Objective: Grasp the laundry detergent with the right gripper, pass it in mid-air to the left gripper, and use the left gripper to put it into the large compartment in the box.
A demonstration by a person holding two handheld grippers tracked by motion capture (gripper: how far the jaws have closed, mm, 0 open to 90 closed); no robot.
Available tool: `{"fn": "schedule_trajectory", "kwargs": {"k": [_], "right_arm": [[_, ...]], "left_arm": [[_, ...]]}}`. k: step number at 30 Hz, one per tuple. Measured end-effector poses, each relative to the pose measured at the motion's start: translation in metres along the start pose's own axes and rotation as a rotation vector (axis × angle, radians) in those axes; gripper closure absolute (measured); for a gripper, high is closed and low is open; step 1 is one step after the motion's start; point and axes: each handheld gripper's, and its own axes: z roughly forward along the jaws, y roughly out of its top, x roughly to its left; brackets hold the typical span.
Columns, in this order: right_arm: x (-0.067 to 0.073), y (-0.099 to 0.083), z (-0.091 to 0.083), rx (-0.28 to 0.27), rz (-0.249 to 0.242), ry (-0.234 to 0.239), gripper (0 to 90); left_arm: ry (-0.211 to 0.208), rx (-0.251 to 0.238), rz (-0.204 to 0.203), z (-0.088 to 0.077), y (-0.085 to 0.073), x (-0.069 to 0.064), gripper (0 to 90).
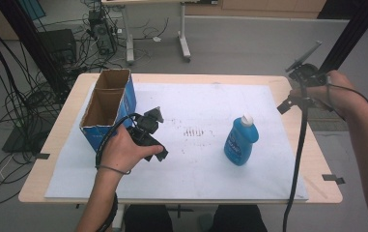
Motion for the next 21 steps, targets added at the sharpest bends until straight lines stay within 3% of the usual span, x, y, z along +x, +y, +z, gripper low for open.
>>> {"fn": "schedule_trajectory", "kwargs": {"k": [10, 21], "right_arm": [[-0.004, 0.001, 0.007, 0.001, 0.003, 0.008, 16.6], [-0.002, -0.011, 0.015, -0.002, 0.008, 0.019, 16.6]], "left_arm": [[-0.011, 0.003, -0.009, 0.003, 0.0, 0.002, 10.3], [-0.021, 0.002, -0.011, 0.006, 0.0, 0.002, 10.3]]}}
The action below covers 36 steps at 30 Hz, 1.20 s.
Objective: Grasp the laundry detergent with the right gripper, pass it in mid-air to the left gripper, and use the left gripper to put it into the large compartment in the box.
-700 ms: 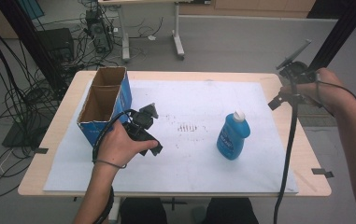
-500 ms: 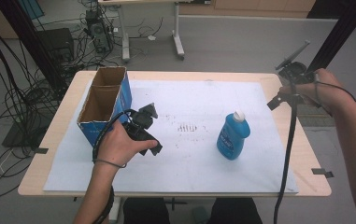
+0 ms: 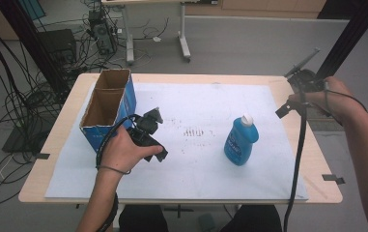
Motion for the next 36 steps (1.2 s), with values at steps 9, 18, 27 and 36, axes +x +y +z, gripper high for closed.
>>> {"fn": "schedule_trajectory", "kwargs": {"k": [9, 18, 27, 36], "right_arm": [[-0.001, -0.018, 0.004, 0.002, 0.011, 0.0, 16.7], [0.001, -0.034, 0.009, 0.002, 0.019, 0.012, 16.6], [0.008, -0.048, 0.013, -0.015, 0.03, 0.029, 16.5], [0.017, -0.061, 0.02, -0.021, 0.034, 0.037, 16.5]], "left_arm": [[-0.009, 0.002, 0.004, 0.002, 0.001, -0.003, 10.3], [-0.014, -0.001, 0.001, 0.002, 0.0, -0.003, 10.2], [-0.016, -0.001, -0.003, 0.003, -0.001, -0.003, 10.3], [-0.026, 0.0, 0.006, 0.003, -0.001, -0.005, 10.3]]}}
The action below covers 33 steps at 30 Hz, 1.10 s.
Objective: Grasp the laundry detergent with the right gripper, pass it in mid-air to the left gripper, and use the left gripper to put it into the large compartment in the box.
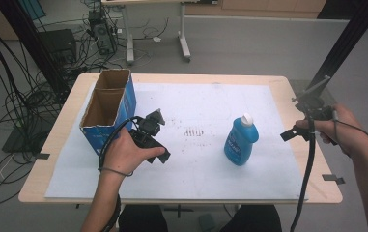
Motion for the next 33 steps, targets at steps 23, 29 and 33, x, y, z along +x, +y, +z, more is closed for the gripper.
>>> {"fn": "schedule_trajectory", "kwargs": {"k": [23, 29, 33], "right_arm": [[0.022, -0.038, 0.022, -0.019, -0.005, 0.017, 16.2], [0.029, -0.045, 0.027, -0.03, -0.011, 0.031, 16.2], [0.035, -0.048, 0.032, -0.034, -0.017, 0.042, 16.2]], "left_arm": [[-0.011, -0.027, 0.003, -0.001, -0.002, 0.0, 10.7], [-0.011, -0.026, -0.001, -0.001, -0.004, 0.001, 10.7], [-0.012, -0.025, -0.001, -0.001, -0.004, 0.001, 10.7]]}}
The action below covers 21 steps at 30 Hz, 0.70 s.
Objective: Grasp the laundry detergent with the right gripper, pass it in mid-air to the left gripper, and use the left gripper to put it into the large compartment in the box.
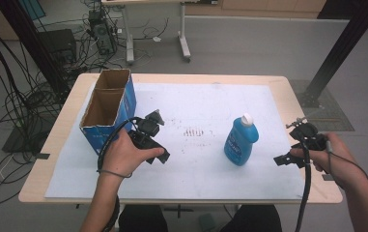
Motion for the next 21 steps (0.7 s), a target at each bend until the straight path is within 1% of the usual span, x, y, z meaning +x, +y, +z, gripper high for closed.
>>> {"fn": "schedule_trajectory", "kwargs": {"k": [4, 13, 17, 19, 21], "right_arm": [[0.006, -0.003, 0.004, -0.013, -0.003, -0.016, 16.2], [0.018, -0.01, 0.014, -0.048, 0.001, 0.01, 15.5], [0.023, -0.014, 0.019, -0.06, 0.0, 0.02, 15.0], [0.024, -0.015, 0.019, -0.061, 0.002, 0.021, 14.9], [0.026, -0.017, 0.023, -0.071, 0.005, 0.019, 14.1]], "left_arm": [[-0.001, -0.001, 0.001, -0.001, 0.0, 0.0, 10.7], [0.002, 0.004, 0.011, 0.001, 0.0, -0.001, 10.7], [-0.003, 0.001, 0.018, 0.001, 0.001, -0.001, 11.0], [-0.004, -0.002, 0.021, 0.001, 0.001, -0.001, 11.0], [-0.001, -0.006, 0.026, 0.0, 0.002, -0.001, 11.1]]}}
